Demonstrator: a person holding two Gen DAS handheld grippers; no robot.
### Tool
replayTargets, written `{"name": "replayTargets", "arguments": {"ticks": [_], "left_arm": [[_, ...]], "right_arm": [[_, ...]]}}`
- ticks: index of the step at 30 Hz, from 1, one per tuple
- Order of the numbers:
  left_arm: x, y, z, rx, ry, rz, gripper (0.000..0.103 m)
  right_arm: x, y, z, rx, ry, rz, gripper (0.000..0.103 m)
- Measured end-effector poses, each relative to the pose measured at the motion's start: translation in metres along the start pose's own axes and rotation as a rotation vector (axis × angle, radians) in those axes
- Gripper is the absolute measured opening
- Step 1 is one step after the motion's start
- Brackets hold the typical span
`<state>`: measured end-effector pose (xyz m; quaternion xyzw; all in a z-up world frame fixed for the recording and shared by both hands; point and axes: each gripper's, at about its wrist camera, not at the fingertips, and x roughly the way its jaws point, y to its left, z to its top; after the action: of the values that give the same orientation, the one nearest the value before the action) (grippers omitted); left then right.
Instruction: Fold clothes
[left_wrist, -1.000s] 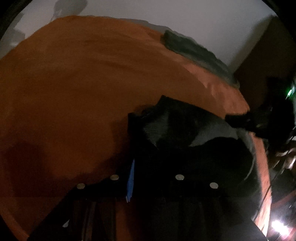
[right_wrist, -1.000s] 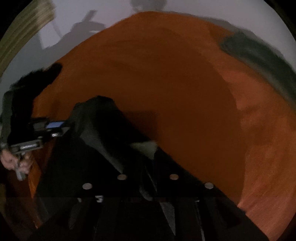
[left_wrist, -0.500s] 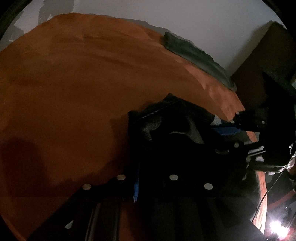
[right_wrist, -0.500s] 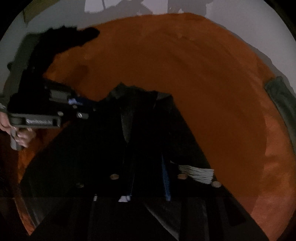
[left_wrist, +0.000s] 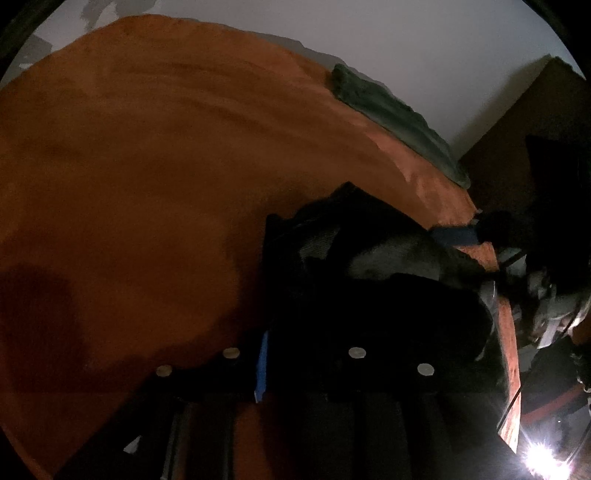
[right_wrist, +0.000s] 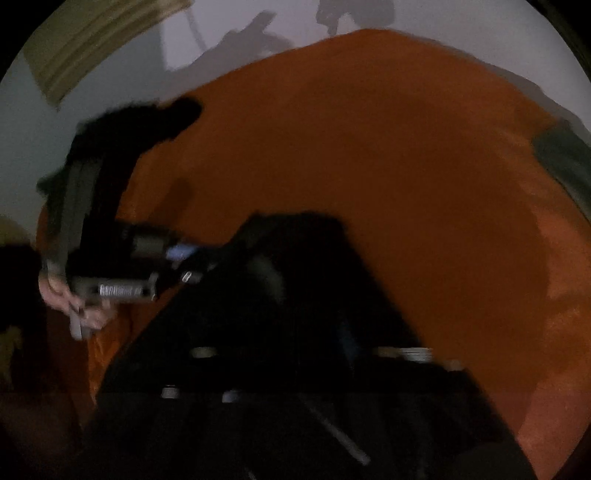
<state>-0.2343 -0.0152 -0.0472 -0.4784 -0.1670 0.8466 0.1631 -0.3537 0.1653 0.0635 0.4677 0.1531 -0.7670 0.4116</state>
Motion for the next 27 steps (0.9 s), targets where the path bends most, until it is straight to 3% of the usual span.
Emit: {"name": "replayTargets", "arguments": {"ticks": [2,3,6,9,11,15,18,22,25,27], "left_arm": [[0.001,0.0,0.001,0.001,0.003,0.002,0.024],[0.001,0.0,0.002,0.002,0.004,0.002,0.026],[0.003,-0.001,0.004,0.005,0.01,0.025,0.036],[0.005,0.003,0.005,-0.013,0.02,0.037,0.042],[0.002,0.005,0.007,-0.037,0.028,0.037,0.042],[-0.024,-0.005,0.018,-0.019,-0.028,0.041,0.042],[-0.026,-0.019,0.034,0.043,-0.043,0.055,0.042],[0.01,-0.042,0.05,0.12,-0.013,0.128,0.042],[0.037,-0.054,0.06,0.154,0.008,0.209,0.042],[0.038,-0.052,0.065,0.1,0.008,0.222,0.042]], "right_arm": [[0.008,0.004,0.002,0.005,0.006,-0.011,0.003],[0.012,0.006,0.003,0.007,0.008,-0.016,0.002],[0.025,0.011,0.006,0.014,0.017,-0.033,0.003],[0.051,-0.013,0.008,0.113,0.108,-0.057,0.023],[0.052,-0.022,0.005,0.135,0.115,-0.077,0.023],[-0.002,-0.013,-0.012,0.175,-0.05,-0.048,0.023],[-0.01,0.006,-0.028,0.183,-0.068,0.002,0.024],[0.03,0.016,-0.041,0.076,0.055,-0.173,0.023],[0.036,-0.005,-0.037,0.176,0.028,-0.248,0.022],[0.029,-0.019,-0.036,0.247,0.01,-0.29,0.022]]}}
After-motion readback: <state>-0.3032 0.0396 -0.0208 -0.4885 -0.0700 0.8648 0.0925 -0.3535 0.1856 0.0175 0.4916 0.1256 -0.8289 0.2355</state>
